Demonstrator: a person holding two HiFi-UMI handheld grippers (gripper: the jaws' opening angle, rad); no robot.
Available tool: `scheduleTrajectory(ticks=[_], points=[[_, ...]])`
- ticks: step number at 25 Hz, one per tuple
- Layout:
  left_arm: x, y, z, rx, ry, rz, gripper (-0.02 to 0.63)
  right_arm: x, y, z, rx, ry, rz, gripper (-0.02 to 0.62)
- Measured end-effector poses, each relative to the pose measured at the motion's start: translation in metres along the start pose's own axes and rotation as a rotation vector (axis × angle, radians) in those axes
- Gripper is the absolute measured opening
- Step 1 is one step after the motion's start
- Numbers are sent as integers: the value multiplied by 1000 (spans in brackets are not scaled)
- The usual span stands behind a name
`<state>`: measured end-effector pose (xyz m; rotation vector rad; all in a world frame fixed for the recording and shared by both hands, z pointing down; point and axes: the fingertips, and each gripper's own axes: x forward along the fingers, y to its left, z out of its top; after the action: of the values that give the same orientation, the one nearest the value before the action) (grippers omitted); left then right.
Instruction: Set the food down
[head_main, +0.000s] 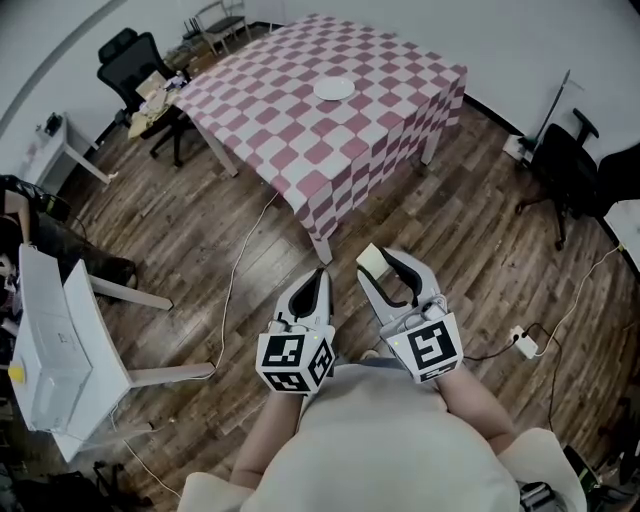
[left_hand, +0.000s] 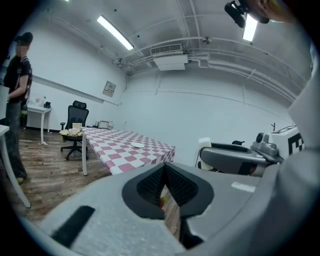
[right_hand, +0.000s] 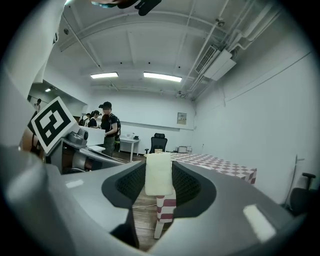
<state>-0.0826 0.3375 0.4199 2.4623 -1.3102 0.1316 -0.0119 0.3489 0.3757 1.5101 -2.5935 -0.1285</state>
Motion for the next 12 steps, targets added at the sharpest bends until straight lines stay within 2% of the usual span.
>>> scheduleTrajectory(ticks=[12], points=[[-6,-4,-3,-8,-8,15,8,-9,-1,-9,56,27,-20,169]])
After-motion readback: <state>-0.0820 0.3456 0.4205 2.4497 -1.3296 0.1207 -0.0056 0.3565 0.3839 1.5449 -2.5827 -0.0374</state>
